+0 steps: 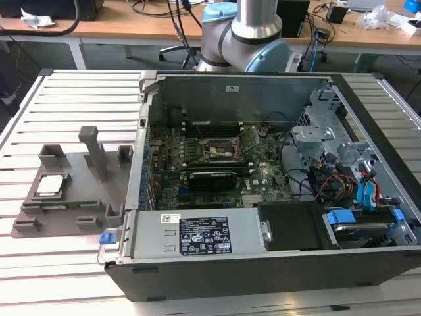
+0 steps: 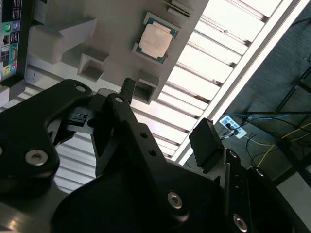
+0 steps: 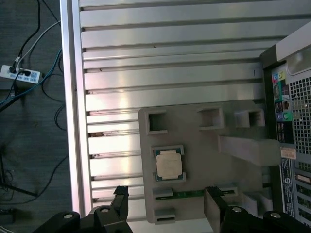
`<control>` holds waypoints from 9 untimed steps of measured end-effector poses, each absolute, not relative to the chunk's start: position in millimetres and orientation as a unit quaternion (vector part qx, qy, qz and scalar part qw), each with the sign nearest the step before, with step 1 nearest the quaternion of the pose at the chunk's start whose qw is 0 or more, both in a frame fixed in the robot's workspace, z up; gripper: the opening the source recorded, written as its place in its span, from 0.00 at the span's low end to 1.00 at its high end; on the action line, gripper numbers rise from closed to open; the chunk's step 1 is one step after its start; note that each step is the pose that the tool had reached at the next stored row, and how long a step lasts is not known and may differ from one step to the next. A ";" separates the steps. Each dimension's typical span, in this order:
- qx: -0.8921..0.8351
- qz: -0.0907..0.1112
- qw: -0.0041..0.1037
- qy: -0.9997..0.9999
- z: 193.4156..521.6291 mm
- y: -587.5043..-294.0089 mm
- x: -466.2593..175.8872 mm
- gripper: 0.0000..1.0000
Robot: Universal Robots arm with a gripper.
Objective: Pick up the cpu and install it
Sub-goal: 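Pick up the cpu and move it towards the insertion slot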
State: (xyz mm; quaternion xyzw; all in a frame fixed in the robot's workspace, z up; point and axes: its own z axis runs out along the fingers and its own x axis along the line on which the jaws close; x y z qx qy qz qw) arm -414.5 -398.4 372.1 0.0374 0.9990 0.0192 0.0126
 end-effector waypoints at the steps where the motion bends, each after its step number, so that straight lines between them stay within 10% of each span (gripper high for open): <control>1: 0.037 0.019 0.013 0.999 371.7 -398.4 -414.5 0.72; 9: 0.037 0.019 0.013 0.999 367.5 -398.4 -414.5 0.72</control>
